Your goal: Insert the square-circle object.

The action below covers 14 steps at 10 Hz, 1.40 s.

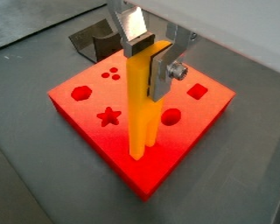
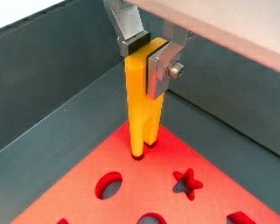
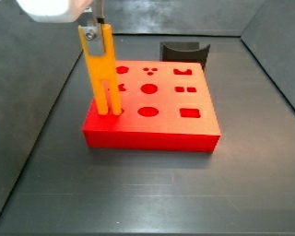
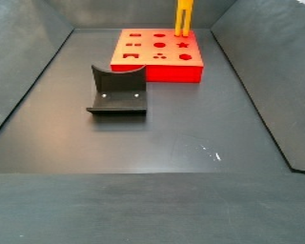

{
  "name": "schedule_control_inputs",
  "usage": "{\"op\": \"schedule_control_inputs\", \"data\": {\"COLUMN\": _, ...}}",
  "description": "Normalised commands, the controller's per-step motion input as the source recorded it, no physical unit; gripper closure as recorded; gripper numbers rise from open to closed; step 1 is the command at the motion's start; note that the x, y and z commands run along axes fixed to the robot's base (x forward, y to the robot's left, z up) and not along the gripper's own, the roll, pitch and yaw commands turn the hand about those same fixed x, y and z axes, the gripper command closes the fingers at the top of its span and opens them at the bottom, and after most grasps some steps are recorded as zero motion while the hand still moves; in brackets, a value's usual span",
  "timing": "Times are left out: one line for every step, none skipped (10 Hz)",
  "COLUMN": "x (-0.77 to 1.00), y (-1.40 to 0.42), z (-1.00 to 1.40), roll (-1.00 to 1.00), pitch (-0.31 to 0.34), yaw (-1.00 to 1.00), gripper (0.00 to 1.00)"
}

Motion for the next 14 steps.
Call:
{"op": "schedule_control_inputs", "data": {"x": 0.13, "y": 0.06, "z": -0.32, "roll": 0.1, "pitch": 0.0, "yaw": 0.0, "gripper": 1.0}}
{"op": "schedule_control_inputs", "data": {"x": 0.0, "y": 0.03, "z": -0.26, "roll": 0.1, "pitch": 0.0, "yaw": 0.0, "gripper": 1.0}}
{"op": "schedule_control_inputs", "data": {"x": 0.0, "y": 0.0, "z": -0.24, "roll": 0.09, "pitch": 0.0, "yaw": 0.0, "gripper": 1.0}}
{"op": "schedule_control_inputs", "data": {"x": 0.0, "y": -0.02, "z": -0.29, "roll": 0.09, "pitch": 0.0, "yaw": 0.0, "gripper": 1.0}}
{"op": "schedule_control_inputs", "data": {"x": -0.17, "y": 0.0, "z": -0.29, "roll": 0.0, "pitch": -0.03, "yaw": 0.0, "gripper": 1.0}}
{"op": "schedule_control_inputs", "data": {"x": -0.15, "y": 0.0, "z": -0.25, "roll": 0.0, "pitch": -0.043, "yaw": 0.0, "gripper": 1.0}}
{"op": "schedule_control_inputs", "data": {"x": 0.0, "y": -0.02, "z": -0.23, "roll": 0.0, "pitch": -0.039, "yaw": 0.0, "gripper": 1.0}}
{"op": "schedule_control_inputs", "data": {"x": 0.02, "y": -0.04, "z": -0.23, "roll": 0.0, "pitch": -0.011, "yaw": 0.0, "gripper": 1.0}}
{"op": "schedule_control_inputs", "data": {"x": 0.04, "y": 0.0, "z": 0.0, "roll": 0.0, "pitch": 0.0, "yaw": 0.0, "gripper": 1.0}}
{"op": "schedule_control_inputs", "data": {"x": 0.19, "y": -0.05, "z": -0.45, "roll": 0.06, "pitch": 0.0, "yaw": 0.0, "gripper": 1.0}}
{"op": "schedule_control_inputs", "data": {"x": 0.38, "y": -0.11, "z": -0.77, "roll": 0.23, "pitch": 0.087, "yaw": 0.0, "gripper": 1.0}}
{"op": "schedule_control_inputs", "data": {"x": 0.45, "y": -0.13, "z": -0.81, "roll": 0.22, "pitch": 0.04, "yaw": 0.0, "gripper": 1.0}}
{"op": "schedule_control_inputs", "data": {"x": 0.46, "y": -0.13, "z": -0.83, "roll": 0.22, "pitch": 0.009, "yaw": 0.0, "gripper": 1.0}}
{"op": "schedule_control_inputs", "data": {"x": 0.34, "y": -0.22, "z": -0.87, "roll": 0.19, "pitch": 0.04, "yaw": 0.0, "gripper": 1.0}}
